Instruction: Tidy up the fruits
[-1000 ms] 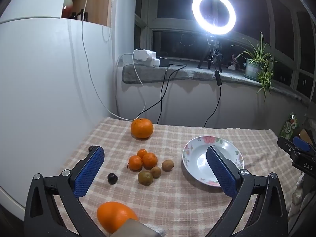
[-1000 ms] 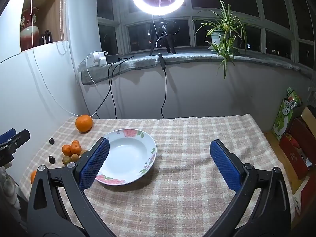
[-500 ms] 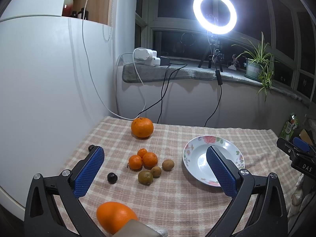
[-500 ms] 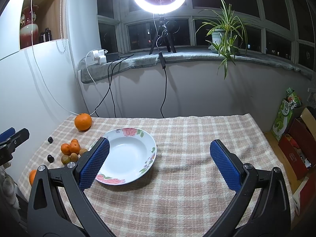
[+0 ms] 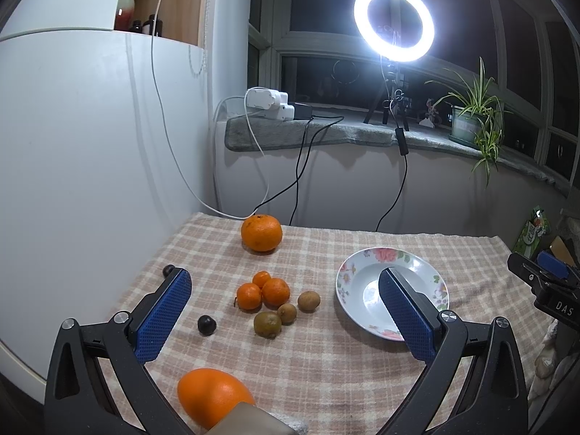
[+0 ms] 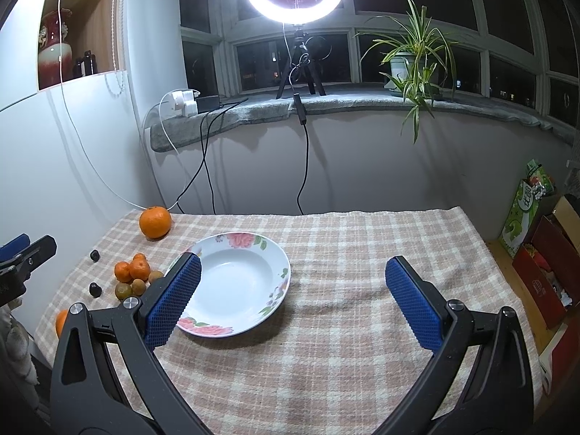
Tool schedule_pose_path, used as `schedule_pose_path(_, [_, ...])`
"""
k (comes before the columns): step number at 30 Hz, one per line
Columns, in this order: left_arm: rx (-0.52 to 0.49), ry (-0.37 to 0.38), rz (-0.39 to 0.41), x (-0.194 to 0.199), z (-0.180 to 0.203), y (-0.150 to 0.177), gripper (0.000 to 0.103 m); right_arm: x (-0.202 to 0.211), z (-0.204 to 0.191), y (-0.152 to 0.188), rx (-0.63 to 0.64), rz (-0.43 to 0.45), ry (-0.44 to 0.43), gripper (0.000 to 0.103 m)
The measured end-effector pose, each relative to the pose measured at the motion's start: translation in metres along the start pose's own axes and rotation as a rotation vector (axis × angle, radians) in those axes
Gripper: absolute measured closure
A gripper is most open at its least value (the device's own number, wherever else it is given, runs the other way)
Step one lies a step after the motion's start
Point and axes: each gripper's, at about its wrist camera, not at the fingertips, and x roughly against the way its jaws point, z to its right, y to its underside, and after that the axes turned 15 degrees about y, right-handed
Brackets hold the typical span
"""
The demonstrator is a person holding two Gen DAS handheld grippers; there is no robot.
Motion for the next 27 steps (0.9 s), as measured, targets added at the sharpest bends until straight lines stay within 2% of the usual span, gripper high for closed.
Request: schedule_pose_path(27, [0.002,0.001,-0.001,0.0010,-0.0002,0.0027,0.001,0.0008,-0.0046,0.0008,0.005,-0.005,-0.004,0.000])
